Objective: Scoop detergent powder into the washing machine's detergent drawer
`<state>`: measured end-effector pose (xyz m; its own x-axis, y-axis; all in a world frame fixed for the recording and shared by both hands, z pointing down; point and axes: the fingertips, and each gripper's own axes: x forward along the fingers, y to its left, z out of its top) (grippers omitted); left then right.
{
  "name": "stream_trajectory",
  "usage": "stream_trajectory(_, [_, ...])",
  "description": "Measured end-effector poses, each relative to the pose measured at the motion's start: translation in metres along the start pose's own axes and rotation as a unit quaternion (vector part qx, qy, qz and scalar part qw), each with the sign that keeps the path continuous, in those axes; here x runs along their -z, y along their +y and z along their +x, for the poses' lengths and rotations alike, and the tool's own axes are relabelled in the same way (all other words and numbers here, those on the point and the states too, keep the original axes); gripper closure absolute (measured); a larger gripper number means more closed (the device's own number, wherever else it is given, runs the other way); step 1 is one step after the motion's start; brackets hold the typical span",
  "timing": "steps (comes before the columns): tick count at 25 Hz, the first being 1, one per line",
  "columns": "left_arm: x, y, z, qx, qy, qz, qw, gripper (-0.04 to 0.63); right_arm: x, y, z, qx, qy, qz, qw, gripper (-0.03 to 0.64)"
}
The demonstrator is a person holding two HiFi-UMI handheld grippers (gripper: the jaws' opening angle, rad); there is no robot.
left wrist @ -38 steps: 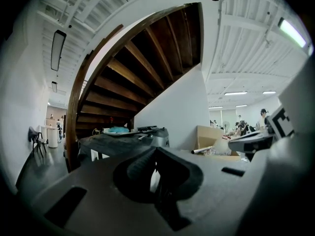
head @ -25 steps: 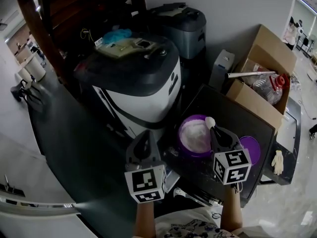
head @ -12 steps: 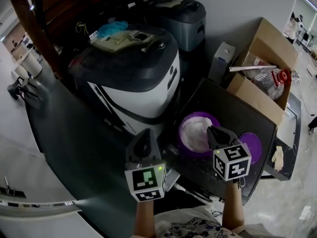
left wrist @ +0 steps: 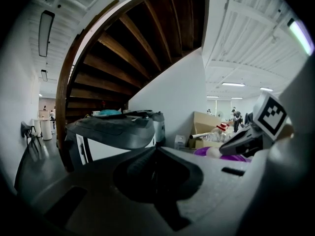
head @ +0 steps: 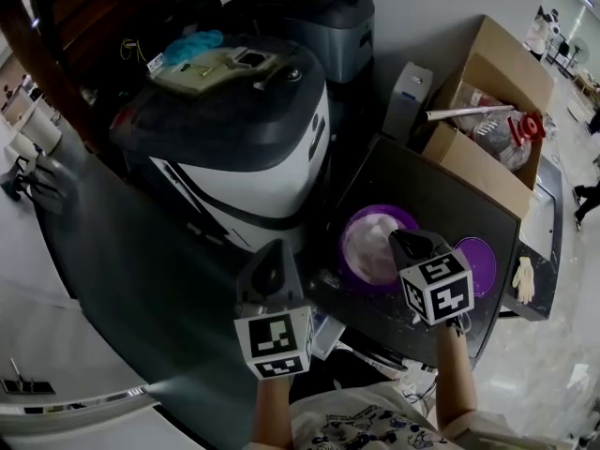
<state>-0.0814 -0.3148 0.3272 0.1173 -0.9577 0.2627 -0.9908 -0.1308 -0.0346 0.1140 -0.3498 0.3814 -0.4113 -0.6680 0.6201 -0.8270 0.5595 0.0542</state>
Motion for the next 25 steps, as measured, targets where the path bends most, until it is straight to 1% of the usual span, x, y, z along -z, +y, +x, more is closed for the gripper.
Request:
stream_trajectory(4, [0.007,0.005,0.005,0.009,0.010,-0.003,0.9999,0.592,0.002,-0.001,0.010,0.001,0.033,-0.027,0.999,0.593])
stream_trajectory(7, [0.010,0.008,0.007,0.014,0.015,-0.003,0.9998,0.592,0.002,0.000,0.016,-0.002,0.050,-0.034,0.998,0.592])
stream_trajectory(14, [0.010,0.012,0.014,0.028,0.015,0.003,0.9995,0.592,0.003,0.001,0.025,0.009,0.082,-0.055,0.995,0.592])
stream_trajectory(25, [0.016,0.016,0.017,0.036,0.021,0.001,0.9991,0.592,0.003,0.019,0.034,-0.026,0.131,-0.111,0.985,0.593])
